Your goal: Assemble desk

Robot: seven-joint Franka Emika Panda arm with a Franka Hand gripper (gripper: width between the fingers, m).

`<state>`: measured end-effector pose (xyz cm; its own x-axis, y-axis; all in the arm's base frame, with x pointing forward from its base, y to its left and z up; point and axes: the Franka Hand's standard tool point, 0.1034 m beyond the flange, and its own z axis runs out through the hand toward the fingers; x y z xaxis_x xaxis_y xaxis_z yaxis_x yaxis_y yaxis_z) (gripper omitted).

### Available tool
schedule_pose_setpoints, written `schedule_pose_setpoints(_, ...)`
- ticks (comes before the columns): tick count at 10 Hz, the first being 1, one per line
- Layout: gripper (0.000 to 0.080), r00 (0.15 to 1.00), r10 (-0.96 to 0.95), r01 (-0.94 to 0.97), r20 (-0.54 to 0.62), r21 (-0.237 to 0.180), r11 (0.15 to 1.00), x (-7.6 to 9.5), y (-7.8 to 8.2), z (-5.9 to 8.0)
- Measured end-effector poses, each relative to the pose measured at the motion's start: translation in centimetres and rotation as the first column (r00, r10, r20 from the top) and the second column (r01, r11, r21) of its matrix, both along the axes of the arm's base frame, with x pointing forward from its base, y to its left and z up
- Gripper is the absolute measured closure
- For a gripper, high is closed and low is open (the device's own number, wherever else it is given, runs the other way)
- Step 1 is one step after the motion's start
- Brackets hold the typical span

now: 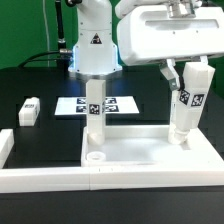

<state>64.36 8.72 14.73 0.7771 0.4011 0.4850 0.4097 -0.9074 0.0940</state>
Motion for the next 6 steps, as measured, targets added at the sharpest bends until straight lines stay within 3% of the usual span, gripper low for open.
schedule_pose_setpoints(2, 0.0509, 0.997, 0.075, -0.073, 0.033, -0.052, 0.996, 0.2, 0.4, -0.6)
schedule_pose_setpoints(4, 0.0509, 0.998, 0.050, -0.049, 0.037, -0.033, 0.998, -0.1, 1.3, -0.8)
schedule_pose_setpoints(6, 0.0509, 0.998, 0.047, -0.046, 0.035, -0.034, 0.998, -0.1, 0.9, -0.9)
